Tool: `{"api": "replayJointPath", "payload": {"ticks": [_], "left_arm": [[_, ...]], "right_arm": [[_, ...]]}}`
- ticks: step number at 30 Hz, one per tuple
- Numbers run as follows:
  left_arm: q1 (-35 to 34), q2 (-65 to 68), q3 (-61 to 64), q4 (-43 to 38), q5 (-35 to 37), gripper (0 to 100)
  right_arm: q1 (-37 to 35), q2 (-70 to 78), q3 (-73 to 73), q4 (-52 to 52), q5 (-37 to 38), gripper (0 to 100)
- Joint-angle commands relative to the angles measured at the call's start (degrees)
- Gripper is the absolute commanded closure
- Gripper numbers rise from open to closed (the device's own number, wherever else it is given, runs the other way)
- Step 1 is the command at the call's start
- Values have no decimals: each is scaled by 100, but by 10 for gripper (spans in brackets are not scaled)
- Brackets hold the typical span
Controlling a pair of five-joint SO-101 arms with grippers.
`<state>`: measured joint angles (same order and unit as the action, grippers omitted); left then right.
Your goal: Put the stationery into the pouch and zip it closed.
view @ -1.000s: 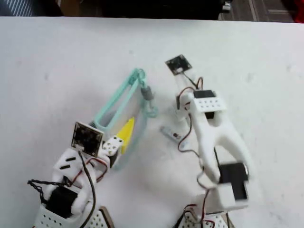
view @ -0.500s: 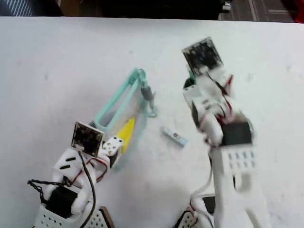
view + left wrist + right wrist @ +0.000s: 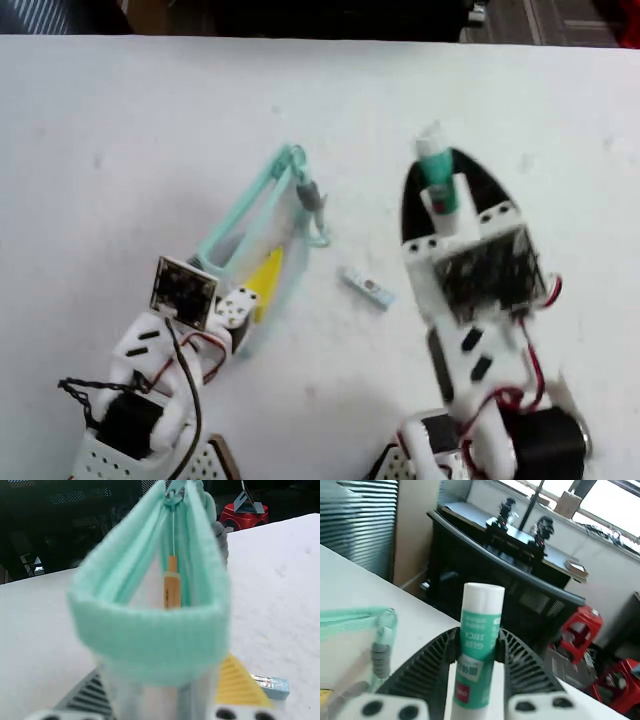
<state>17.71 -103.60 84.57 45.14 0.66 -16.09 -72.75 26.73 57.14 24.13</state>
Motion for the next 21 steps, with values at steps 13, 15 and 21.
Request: {"api": "replayJointPath", "payload": {"ticks": [13, 15, 21], "left_arm": [[356, -84, -141, 114, -9, 812], [356, -84, -149, 123, -18, 812], [356, -84, -149, 123, -26, 812]], "right_arm": [[-1613, -585, -79, -708, -563, 982], [-1622, -576, -79, -1042, -888, 982], [-1648, -541, -35, -1455, -1934, 981]]}}
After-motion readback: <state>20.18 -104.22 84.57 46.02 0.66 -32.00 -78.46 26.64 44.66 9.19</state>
